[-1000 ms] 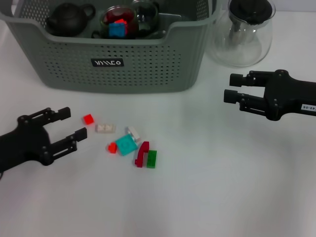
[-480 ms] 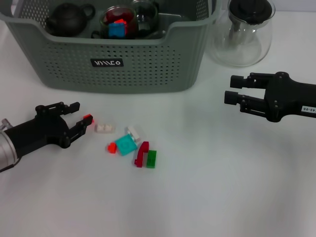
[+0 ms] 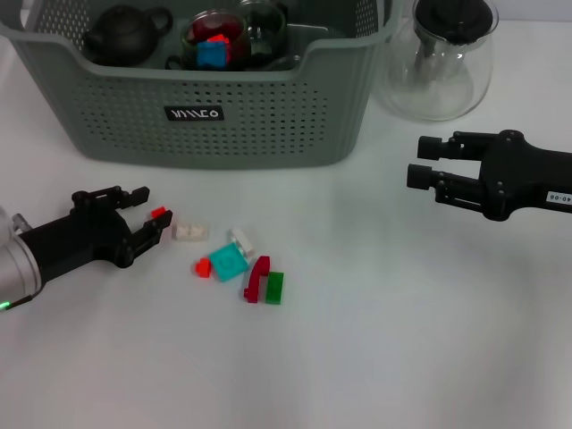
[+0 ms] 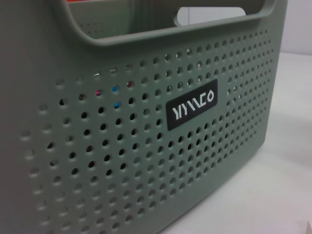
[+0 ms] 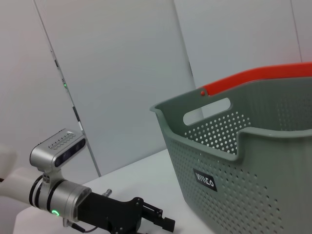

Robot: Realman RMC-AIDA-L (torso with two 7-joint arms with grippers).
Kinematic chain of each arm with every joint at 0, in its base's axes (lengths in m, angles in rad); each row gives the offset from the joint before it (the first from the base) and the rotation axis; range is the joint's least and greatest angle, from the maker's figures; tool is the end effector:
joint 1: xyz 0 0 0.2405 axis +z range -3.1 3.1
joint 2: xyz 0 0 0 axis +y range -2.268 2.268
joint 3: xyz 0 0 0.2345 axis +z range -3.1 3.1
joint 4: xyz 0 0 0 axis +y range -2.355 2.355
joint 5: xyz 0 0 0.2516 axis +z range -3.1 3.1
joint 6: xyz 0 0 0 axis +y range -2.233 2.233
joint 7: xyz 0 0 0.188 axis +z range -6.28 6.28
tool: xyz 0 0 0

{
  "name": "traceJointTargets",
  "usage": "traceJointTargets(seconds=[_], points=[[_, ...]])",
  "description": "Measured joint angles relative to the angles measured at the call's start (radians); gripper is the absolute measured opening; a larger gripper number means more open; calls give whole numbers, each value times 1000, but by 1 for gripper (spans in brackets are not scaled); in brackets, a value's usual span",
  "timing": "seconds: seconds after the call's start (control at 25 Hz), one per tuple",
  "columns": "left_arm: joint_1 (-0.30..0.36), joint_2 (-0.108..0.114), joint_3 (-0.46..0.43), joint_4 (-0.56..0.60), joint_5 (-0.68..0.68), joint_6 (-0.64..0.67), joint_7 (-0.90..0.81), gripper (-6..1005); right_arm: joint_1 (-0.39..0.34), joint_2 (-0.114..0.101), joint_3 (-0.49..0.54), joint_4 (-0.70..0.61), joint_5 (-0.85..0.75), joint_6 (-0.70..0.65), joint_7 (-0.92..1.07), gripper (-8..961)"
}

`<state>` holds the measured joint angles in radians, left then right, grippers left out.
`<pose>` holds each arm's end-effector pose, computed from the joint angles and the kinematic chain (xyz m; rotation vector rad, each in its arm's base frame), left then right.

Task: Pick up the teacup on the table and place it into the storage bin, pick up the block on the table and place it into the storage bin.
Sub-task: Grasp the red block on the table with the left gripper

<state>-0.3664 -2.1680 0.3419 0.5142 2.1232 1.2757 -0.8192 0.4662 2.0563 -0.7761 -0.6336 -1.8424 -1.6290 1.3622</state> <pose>-0.3698 0.3210 -0.0565 -2.3782 -0.5323 -0.3978 0.2495 0.3499 -0.0210 -2.7272 0.6244 0.8615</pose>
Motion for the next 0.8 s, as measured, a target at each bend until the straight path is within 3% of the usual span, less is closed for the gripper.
traceJointTargets(seconds=[0.8], points=[[1, -3, 29, -5, 1, -32, 8, 446, 0, -2, 0, 0, 0, 0, 8, 504]])
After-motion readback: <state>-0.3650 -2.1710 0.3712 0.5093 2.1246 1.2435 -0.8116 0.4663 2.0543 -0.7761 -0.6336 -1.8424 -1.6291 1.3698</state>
